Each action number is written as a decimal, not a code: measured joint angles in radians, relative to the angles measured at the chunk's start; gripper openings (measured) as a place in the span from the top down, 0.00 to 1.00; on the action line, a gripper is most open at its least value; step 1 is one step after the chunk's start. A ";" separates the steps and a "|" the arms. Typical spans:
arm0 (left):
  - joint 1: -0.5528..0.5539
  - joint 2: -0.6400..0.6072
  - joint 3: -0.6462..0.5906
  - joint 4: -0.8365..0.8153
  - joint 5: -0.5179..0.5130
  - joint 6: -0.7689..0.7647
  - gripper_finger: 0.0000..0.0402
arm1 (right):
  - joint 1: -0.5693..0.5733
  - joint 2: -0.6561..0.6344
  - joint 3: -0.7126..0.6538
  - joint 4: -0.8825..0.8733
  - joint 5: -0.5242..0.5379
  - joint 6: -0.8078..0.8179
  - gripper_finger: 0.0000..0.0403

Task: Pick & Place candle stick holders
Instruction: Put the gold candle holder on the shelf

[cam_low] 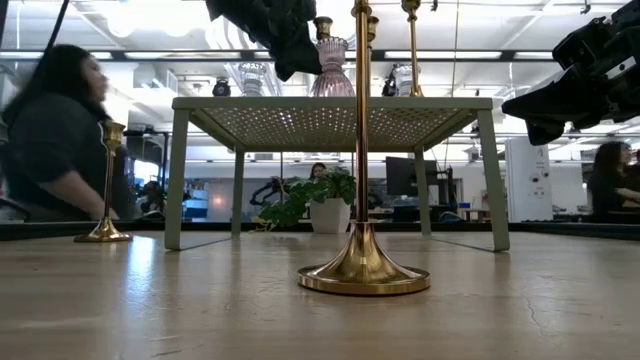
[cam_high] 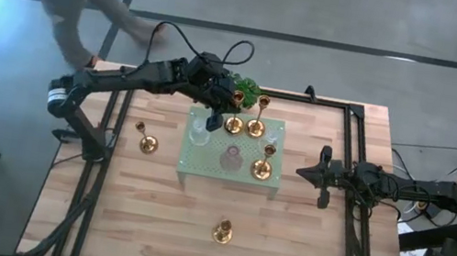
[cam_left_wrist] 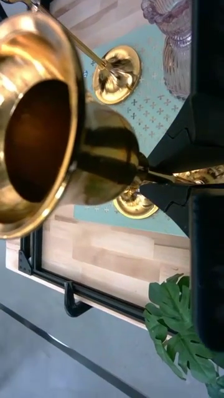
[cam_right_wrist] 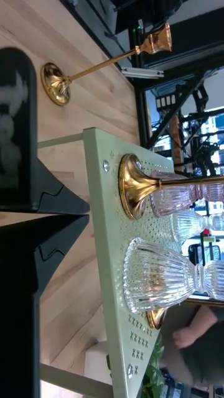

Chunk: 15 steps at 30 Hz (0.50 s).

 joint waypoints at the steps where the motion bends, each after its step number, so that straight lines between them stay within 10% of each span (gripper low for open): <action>1: 0.000 0.000 0.000 0.000 0.000 0.005 0.95 | 0.000 0.000 0.000 0.000 0.000 0.000 0.98; 15: 0.000 0.000 0.000 0.002 -0.011 0.014 0.80 | 0.000 0.000 0.000 0.000 0.000 0.000 0.98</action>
